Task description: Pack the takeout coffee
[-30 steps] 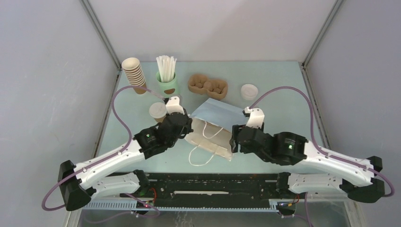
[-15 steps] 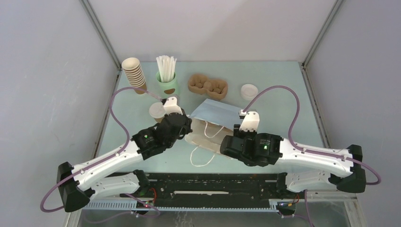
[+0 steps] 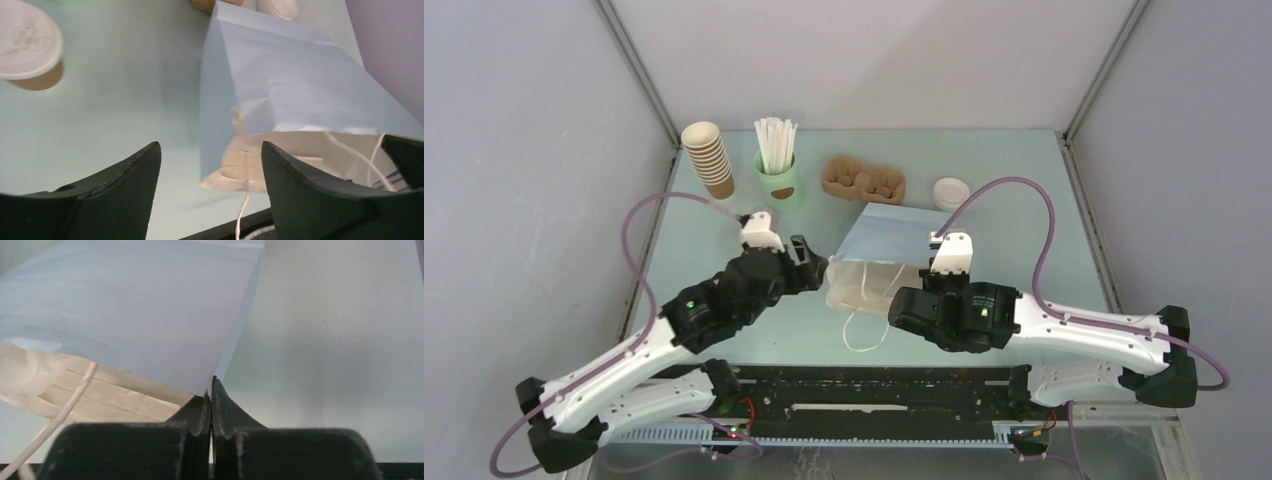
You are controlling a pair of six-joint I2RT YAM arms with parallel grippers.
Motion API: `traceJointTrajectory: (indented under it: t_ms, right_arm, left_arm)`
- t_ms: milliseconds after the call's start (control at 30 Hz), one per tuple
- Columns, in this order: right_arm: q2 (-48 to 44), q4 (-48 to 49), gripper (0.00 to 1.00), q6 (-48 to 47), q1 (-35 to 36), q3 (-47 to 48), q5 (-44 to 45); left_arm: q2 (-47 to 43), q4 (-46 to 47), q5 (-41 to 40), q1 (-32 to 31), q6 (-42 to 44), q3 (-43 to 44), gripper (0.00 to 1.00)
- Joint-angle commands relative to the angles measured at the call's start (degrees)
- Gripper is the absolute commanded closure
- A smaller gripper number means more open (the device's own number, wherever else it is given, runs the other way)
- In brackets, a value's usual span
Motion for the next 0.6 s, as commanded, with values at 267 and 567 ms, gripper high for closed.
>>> traceJointTrajectory:
  t_ms: [267,567]
  right_arm:
    - [-11.9,23.2,1.00,-23.5,-6.7,-8.7,-13.7]
    - [-17.6,26.5,1.00,-30.3,-12.3,-12.5,-24.2]
  left_arm:
    - [-0.6,-25.1,18.7,31.1,15.6,8.2,0.00]
    - [28.8,-25.3,19.6,40.6,24.7,25.1,0.00]
